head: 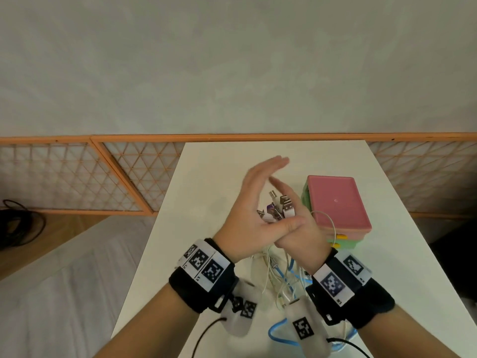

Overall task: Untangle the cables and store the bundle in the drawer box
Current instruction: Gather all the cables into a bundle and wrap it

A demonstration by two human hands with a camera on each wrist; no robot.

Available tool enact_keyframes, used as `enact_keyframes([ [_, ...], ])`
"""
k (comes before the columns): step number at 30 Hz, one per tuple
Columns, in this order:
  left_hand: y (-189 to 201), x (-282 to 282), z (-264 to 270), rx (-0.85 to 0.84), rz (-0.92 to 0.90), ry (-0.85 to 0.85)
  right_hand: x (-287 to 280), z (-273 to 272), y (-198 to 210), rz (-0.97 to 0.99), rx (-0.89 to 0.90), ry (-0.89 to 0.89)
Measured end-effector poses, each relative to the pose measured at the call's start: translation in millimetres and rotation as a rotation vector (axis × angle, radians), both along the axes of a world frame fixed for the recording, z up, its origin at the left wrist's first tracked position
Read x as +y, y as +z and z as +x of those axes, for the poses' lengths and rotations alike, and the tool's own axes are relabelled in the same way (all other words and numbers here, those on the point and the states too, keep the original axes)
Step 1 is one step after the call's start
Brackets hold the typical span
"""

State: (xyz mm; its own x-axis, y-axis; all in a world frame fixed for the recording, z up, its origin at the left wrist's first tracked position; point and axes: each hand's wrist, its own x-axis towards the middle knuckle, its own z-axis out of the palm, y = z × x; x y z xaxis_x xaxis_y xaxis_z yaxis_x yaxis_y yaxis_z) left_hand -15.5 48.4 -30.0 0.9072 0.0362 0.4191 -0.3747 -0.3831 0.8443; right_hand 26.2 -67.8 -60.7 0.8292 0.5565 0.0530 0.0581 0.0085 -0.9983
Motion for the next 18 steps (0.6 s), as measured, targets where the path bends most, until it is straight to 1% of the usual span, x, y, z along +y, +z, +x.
enact_keyframes([
  [1,-1.8,-1.3,-3.2,0.013,-0.097,0.051,2.6,0.8,-5.7,0.039,-0.003,-0.012],
  [2,-3.3,-2.7,-5.9,0.007,-0.150,0.068,4.4,0.7,-4.5,0.010,-0.055,-0.027],
  [4,-8.0,-3.8,-8.6,0.002,-0.100,0.029,7.2,-4.1,-3.6,-0.010,-0.135,-0.027],
  [6,-11.8,-5.5,-7.8,0.070,-0.023,-0.042,10.7,-7.6,-6.0,-0.051,-0.203,-0.050],
  [7,-12.6,-6.0,-7.3,0.098,0.019,-0.070,13.5,-9.5,-6.7,-0.064,-0.214,-0.088],
  [8,-12.5,-6.4,-6.8,0.108,0.047,-0.087,15.0,-9.8,-9.5,-0.072,-0.191,-0.114],
  [9,-11.5,-7.1,-6.9,0.106,0.048,-0.092,15.9,-10.9,-5.4,-0.059,-0.150,-0.095],
  [10,-12.1,-6.9,-7.2,0.097,0.012,-0.086,15.2,-9.4,-3.8,-0.016,-0.116,-0.040],
  [11,-12.0,-6.4,-8.8,0.098,-0.055,-0.072,15.5,-8.2,-2.0,0.076,-0.059,0.023],
  [13,-13.6,-5.4,-12.3,0.149,-0.220,-0.040,11.4,-6.5,2.3,0.272,0.136,0.089],
  [14,-15.0,-6.0,-14.5,0.186,-0.280,-0.035,12.5,-5.6,-0.8,0.317,0.183,0.096],
  [16,-19.6,-10.9,-17.9,0.192,-0.333,-0.033,12.4,-4.9,-9.2,0.292,0.153,0.091],
  [18,-24.3,-11.0,-20.8,0.155,-0.314,0.007,11.7,-7.5,-13.6,0.253,0.135,0.076],
])
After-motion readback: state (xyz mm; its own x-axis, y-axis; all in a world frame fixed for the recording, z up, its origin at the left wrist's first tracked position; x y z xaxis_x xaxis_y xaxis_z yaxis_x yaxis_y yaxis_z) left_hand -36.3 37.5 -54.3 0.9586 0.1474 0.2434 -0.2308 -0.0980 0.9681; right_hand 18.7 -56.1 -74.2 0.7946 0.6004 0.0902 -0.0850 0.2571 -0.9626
